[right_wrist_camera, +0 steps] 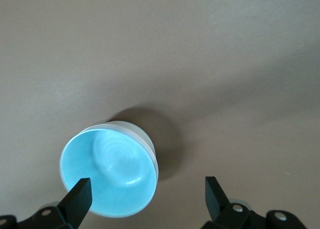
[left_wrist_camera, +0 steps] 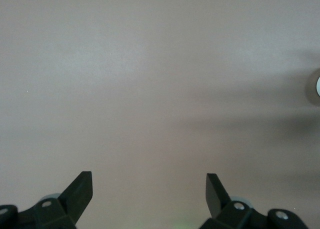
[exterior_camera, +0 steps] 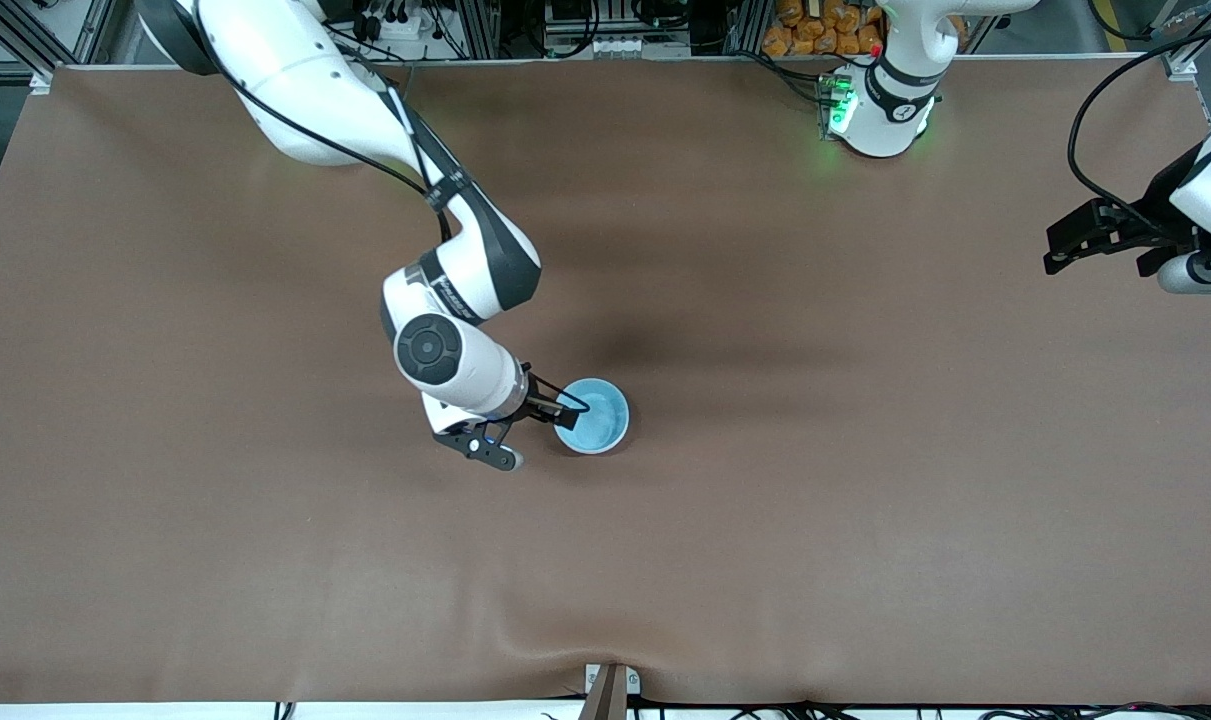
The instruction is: Stack pink and blue bowls on white bowl
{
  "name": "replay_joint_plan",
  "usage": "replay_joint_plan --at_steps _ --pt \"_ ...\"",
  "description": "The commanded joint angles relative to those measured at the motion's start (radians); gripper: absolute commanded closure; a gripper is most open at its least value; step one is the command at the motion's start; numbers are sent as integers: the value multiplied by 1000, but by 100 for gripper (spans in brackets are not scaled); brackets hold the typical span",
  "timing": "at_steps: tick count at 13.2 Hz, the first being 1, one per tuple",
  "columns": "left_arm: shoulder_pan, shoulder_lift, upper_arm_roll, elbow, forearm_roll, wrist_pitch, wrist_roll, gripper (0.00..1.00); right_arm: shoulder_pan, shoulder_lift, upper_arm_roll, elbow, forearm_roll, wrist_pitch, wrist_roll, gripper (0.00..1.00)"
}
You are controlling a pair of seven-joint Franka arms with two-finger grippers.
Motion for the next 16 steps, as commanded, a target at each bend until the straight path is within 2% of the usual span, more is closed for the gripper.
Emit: replay_joint_plan --at_steps 1,3,5,6,9,12,15,16 --pt "17 -29 1 -11 -14 -5 24 0 -68 -13 11 141 -12 -197 3 0" --pt "16 -34 -3 -8 -14 -8 16 0 -114 -72 5 222 -12 -347 0 0" --pt "16 -32 -4 -8 -14 -8 14 0 -172 -152 7 222 -26 -403 -9 0" --pt "17 -29 -3 -3 -14 -8 21 0 -212 -187 17 222 -66 -458 -27 0" --pt "16 -25 -1 9 -10 -8 18 0 -382 -290 89 219 -101 -538 -245 0" --pt "19 -11 2 35 -17 -8 24 0 -571 -353 175 221 -104 -660 -268 0" --pt "16 -11 1 37 -8 -8 18 0 -576 -439 174 201 -149 -671 -419 0" --pt "16 -9 1 37 -11 -8 18 0 -555 -491 168 130 -164 -658 -425 0"
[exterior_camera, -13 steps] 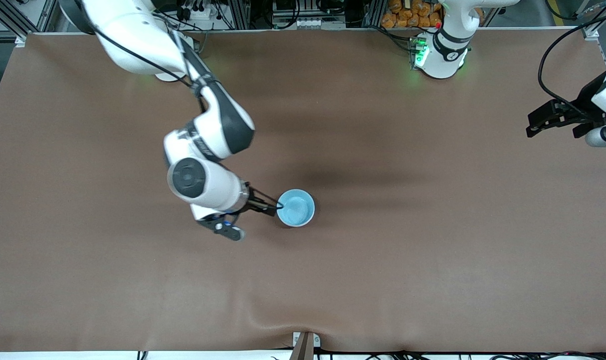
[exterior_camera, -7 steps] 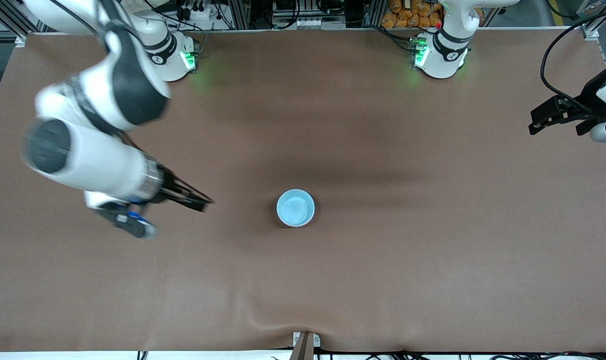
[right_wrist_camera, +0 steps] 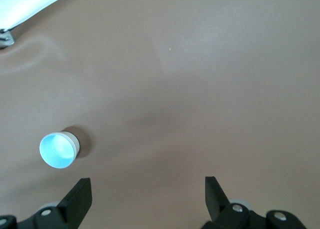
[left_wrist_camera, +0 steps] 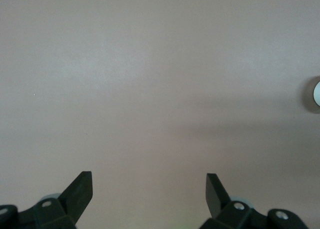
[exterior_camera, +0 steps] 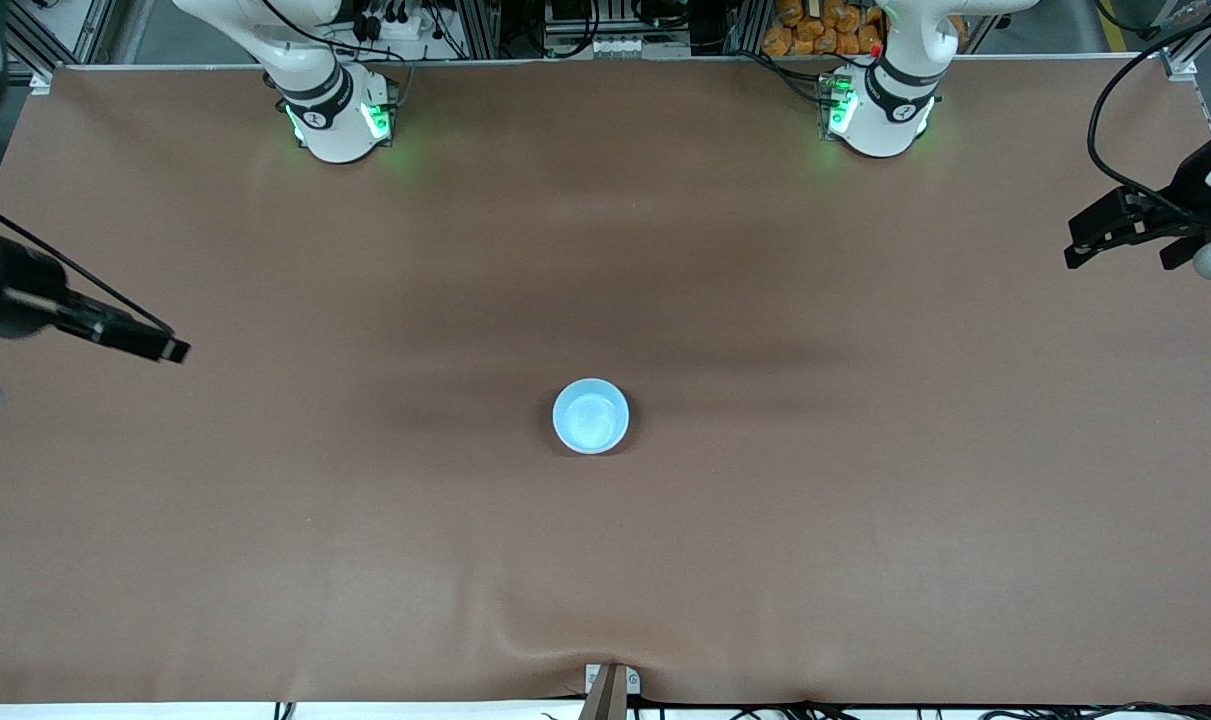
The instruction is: Stack pink and blue bowls on white bowl
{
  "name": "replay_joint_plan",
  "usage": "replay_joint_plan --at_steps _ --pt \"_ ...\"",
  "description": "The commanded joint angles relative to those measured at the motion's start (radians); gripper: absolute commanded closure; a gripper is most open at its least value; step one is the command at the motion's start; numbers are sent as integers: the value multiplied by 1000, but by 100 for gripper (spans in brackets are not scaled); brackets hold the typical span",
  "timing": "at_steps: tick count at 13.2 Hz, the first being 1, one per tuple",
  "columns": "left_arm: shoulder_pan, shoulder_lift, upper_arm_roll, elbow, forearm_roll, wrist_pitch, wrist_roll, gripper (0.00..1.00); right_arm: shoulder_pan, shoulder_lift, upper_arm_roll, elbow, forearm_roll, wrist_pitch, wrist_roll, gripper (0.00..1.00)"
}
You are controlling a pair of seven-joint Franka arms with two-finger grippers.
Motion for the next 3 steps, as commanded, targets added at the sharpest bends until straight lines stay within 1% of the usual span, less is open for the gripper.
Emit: replay_joint_plan --at_steps 1,2,3 --pt "4 2 -3 17 -8 -8 17 0 26 -164 14 -191 -47 50 -50 0" --pt "5 2 -3 17 -8 -8 17 0 34 -231 0 -286 -53 87 -84 0" --pt "5 1 -3 17 -8 -9 17 0 48 -294 -1 -384 -78 133 -131 0"
